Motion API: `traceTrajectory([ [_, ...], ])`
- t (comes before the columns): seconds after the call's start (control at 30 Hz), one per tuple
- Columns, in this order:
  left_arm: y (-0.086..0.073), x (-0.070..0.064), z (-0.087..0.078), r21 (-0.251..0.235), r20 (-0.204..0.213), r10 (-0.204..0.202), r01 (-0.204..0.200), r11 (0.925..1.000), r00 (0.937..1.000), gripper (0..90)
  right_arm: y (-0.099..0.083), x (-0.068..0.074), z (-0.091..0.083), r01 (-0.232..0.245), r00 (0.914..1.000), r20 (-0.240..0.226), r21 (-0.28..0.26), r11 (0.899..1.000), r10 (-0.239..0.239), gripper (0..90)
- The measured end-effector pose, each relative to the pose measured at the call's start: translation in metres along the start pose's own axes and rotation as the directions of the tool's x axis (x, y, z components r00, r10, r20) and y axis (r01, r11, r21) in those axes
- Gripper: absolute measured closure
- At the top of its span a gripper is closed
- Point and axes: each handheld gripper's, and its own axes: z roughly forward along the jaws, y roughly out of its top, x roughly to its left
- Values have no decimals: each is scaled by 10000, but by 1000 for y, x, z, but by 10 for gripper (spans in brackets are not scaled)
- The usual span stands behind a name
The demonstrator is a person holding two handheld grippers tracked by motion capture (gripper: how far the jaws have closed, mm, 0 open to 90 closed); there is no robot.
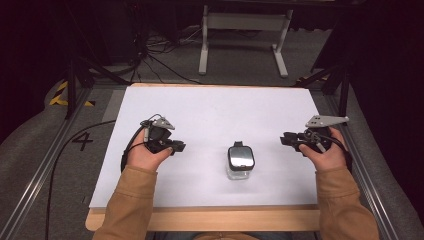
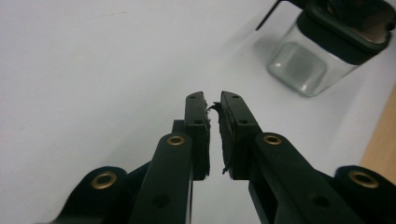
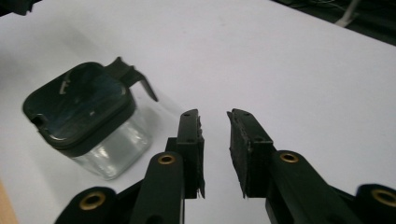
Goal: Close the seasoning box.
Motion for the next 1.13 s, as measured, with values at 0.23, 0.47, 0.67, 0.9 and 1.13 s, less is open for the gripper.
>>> traceTrajectory([
  [0.23, -11, 22, -5, -134, -469, -718, 713, 9974, 9963, 819, -10, -23, -10, -398, 9944, 971, -110, 9991, 406, 594],
  [0.47, -24, 43, 5, 1, -962, -1158, 1164, 9932, 9886, 812, -28, -48, -3, -457, 9872, 1528, -10, 9990, 453, 533],
  [0.67, -27, 47, 17, 98, -1017, -1212, 1228, 9924, 9874, 804, -46, -63, 12, -765, 9825, 1739, 518, 9957, 664, 509],
  [0.9, -27, 49, 24, 191, -821, -1174, 1193, 9927, 9897, 800, -59, -68, 25, -1109, 9792, 1814, 1048, 9883, 907, 488],
  [1.13, -24, 46, 21, 2, -624, -1156, 1158, 9933, 9913, 780, -52, -61, 24, -1243, 9841, 1364, 689, 9898, 1141, 477],
])
